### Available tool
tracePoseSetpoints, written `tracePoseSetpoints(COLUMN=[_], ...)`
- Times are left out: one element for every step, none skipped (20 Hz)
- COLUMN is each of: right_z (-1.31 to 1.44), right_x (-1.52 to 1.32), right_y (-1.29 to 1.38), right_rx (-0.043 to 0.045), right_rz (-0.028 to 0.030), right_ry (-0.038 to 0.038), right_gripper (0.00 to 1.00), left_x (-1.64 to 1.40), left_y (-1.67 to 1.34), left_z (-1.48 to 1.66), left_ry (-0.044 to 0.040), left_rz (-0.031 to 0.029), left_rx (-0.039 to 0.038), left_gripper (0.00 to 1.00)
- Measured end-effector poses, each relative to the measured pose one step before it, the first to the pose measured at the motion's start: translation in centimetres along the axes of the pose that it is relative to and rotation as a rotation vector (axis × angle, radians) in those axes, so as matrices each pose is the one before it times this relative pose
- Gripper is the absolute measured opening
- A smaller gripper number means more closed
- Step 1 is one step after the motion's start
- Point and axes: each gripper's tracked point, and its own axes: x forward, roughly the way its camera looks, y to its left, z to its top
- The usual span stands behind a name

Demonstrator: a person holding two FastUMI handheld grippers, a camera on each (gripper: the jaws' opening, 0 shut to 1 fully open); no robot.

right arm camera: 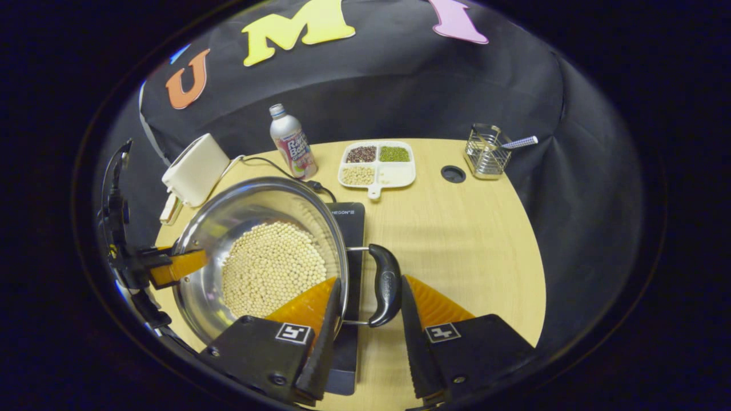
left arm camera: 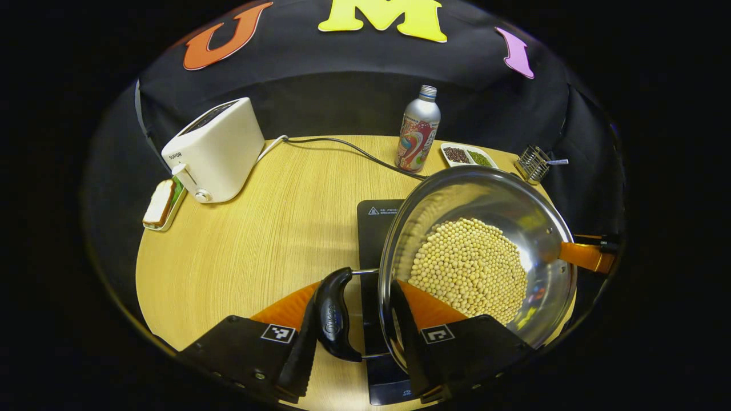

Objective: First push the handle of the pot to place it horizontally, then grasp the pot with both hands and set it on the induction cooktop.

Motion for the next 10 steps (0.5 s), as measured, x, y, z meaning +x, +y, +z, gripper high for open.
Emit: tracePoseSetpoints(right_z=[-0.049,0.019,-0.030,-0.029,0.028,0.009,-0.063,0.034,0.009,0.008], right_x=[-0.029,0.014,-0.002,0.005,0.003,-0.016,0.048,0.004,-0.031,-0.007], right_y=[-0.044,-0.028,0.047,0.005,-0.015,0.015,-0.012,0.000,0.003,-0.029], right_rx=[-0.01100,0.00524,0.00854,0.00266,0.00494,0.00388,0.00064,-0.00068,0.00056,-0.00135], right_rz=[-0.00138,-0.00051,0.00179,0.00419,0.00418,0.00203,-0.00130,-0.00321,-0.00367,-0.00304], right_ry=[-0.01020,-0.00555,-0.00331,-0.00401,-0.00549,-0.00414,-0.00272,-0.00232,-0.00279,-0.00252], right_gripper=[0.59,0.58,0.58,0.58,0.57,0.57,0.58,0.57,0.57,0.57], left_x=[0.128,0.031,0.083,0.048,0.113,0.041,-0.020,0.017,-0.064,0.074], left_y=[-0.031,0.008,-0.062,-0.050,-0.070,0.020,-0.078,0.123,-0.034,-0.003], left_z=[0.011,-0.059,-0.120,-0.135,-0.166,-0.167,0.219,-0.035,0.147,-0.070], left_ry=[-0.00926,-0.00502,-0.00102,0.00140,0.00150,0.00821,-0.00951,0.00008,-0.01072,0.00228], left_rz=[-0.00468,-0.00663,-0.00890,-0.01014,-0.00871,-0.00412,0.00051,0.00251,0.00082,-0.00092], left_rx=[0.00102,-0.00468,-0.01641,-0.02248,-0.02006,-0.01491,-0.00446,0.00423,0.00615,0.00312], left_gripper=[0.65,0.65,0.65,0.65,0.65,0.65,0.65,0.65,0.65,0.65])
